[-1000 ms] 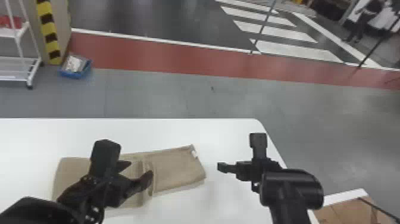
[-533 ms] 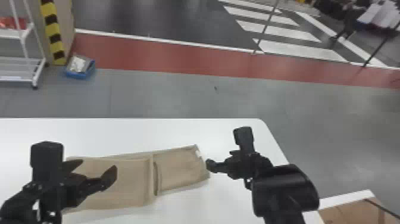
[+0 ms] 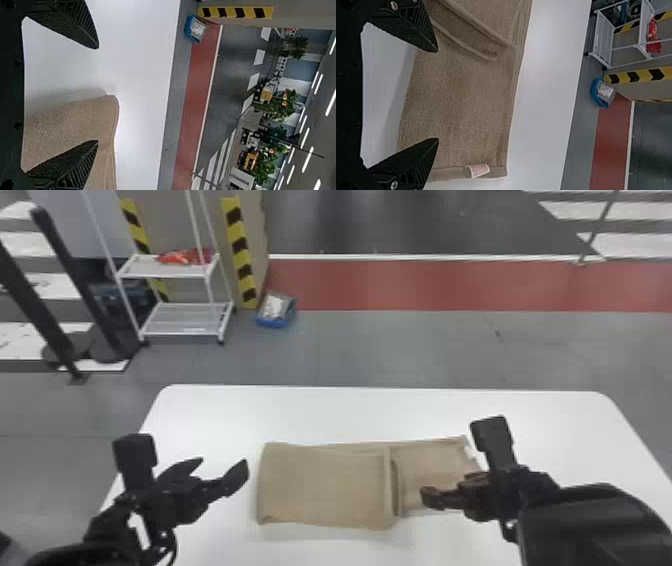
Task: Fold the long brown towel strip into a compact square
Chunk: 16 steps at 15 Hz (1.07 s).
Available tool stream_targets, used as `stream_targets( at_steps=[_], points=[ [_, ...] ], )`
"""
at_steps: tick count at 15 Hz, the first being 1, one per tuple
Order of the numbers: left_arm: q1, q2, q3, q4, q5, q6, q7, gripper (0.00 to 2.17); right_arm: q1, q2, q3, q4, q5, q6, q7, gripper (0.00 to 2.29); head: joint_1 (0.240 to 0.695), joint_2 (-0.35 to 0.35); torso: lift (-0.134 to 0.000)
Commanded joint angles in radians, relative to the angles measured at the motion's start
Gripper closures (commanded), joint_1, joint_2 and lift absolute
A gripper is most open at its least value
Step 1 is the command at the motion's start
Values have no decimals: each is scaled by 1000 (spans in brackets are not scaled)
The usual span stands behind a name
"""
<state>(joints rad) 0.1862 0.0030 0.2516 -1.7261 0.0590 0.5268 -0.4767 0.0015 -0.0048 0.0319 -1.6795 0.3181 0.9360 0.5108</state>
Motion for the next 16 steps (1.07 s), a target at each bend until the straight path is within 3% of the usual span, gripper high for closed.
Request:
stream_targets(
  at_steps=[1, 4, 7, 16],
  points=[
    [4, -6, 31, 20, 4, -9, -17, 33, -12, 6, 22, 0, -7, 33, -6, 83, 695, 79, 0],
    [4, -6, 44, 45, 4, -21, -39, 33, -52, 6, 52, 17, -51, 146, -34, 83, 695, 118, 0],
    [4, -6, 52, 48, 4, -24, -45, 36, -81, 6, 97, 70, -80, 140, -75, 83, 695, 137, 0],
    [-8, -6, 57, 60, 4, -24, -56, 36, -121, 6, 118, 129, -251, 106, -92, 83, 695, 204, 0]
  ],
)
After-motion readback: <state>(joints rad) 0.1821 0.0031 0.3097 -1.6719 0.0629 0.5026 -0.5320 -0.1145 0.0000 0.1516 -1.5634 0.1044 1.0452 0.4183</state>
